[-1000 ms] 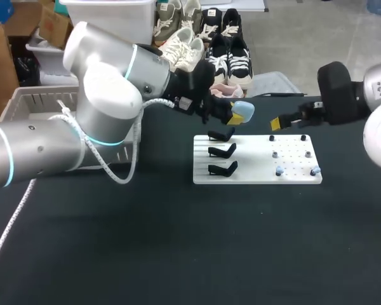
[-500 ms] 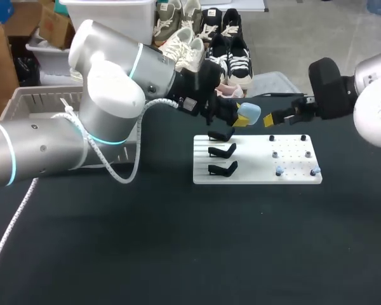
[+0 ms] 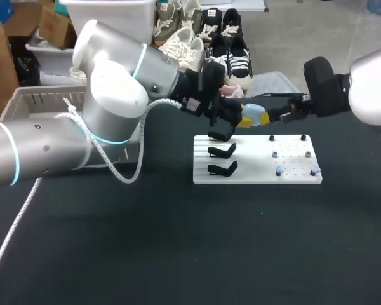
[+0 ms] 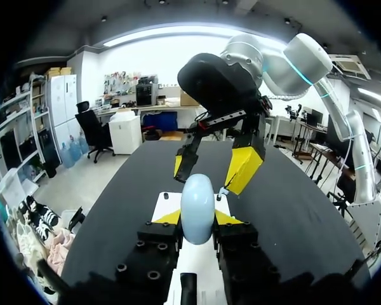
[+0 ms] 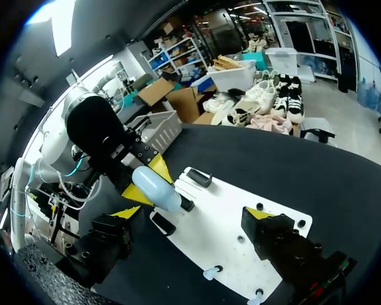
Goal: Pick up each earbud case from the left stands, insert the matching earbuds, close the lid, and place the case in the box.
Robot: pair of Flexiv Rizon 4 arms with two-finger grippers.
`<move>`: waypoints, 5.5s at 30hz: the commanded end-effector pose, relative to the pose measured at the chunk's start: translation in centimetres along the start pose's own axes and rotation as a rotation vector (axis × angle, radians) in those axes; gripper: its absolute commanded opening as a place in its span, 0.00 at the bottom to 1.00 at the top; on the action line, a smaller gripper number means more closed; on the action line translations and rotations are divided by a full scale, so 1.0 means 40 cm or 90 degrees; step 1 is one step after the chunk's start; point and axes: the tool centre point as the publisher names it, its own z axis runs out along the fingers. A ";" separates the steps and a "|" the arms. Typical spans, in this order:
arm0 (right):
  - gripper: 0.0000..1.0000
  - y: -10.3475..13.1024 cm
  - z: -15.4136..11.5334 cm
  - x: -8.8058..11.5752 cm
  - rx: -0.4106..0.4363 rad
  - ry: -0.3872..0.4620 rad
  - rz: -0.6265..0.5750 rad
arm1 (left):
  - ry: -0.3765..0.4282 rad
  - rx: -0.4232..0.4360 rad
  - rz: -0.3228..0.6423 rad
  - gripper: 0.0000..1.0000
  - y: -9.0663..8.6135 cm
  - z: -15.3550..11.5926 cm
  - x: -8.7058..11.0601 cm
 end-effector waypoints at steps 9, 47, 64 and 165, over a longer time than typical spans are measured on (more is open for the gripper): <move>1.00 -0.007 0.005 -0.018 -0.017 -0.002 -0.005 | 0.000 0.012 0.001 0.00 -0.009 0.013 0.004; 1.00 -0.074 -0.215 0.053 0.083 -0.100 0.027 | -0.188 -0.065 0.034 0.00 -0.112 0.019 0.038; 1.00 -0.076 -0.245 0.092 0.101 -0.103 0.042 | -0.207 -0.054 0.030 0.00 -0.106 0.045 0.070; 0.76 -0.159 -0.118 0.337 0.417 0.312 -0.072 | -0.192 -0.054 0.014 0.00 -0.102 0.037 0.080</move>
